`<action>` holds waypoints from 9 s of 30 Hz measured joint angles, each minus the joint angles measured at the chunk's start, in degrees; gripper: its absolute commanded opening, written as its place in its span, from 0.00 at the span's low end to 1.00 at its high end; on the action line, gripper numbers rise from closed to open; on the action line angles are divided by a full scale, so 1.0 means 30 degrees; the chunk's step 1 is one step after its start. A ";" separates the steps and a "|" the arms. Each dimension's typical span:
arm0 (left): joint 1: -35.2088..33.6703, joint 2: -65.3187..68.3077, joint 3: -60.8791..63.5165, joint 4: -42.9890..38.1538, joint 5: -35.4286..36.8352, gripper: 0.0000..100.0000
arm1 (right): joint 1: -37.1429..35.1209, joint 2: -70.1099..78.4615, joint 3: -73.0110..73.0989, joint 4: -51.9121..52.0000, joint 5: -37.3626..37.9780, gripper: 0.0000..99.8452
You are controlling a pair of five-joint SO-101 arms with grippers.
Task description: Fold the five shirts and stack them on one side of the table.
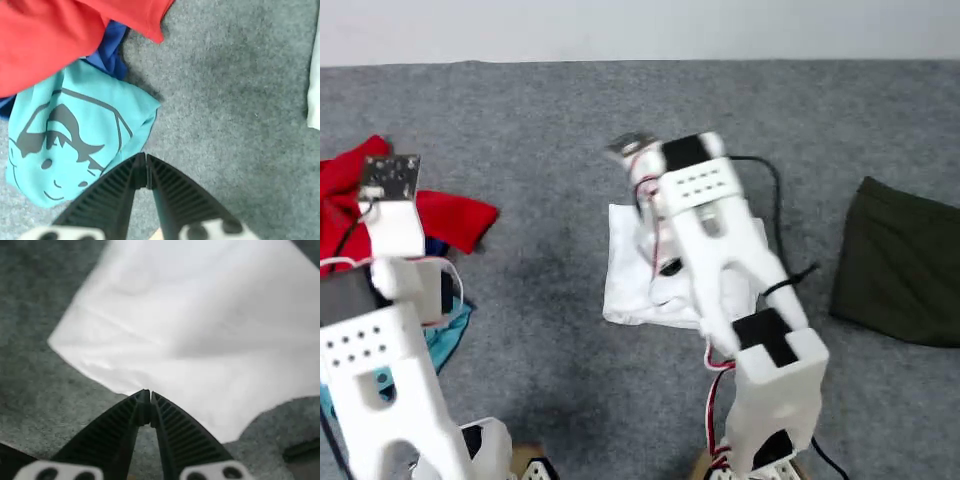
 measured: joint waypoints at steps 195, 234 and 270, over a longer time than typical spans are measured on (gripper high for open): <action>-0.0938 -0.1055 0.2667 0.0029 -0.2608 0.01 | 0.6886 1.1399 -1.2806 -0.0938 -1.8667 0.45; -0.0938 -0.1055 0.2725 -0.0029 -0.2608 0.01 | 1.0168 1.1692 -1.6821 0.0000 -0.7326 0.01; -0.0938 -0.1055 0.2725 -0.0029 -0.2608 0.01 | 1.9927 0.3487 -1.0344 -0.0850 0.4747 0.01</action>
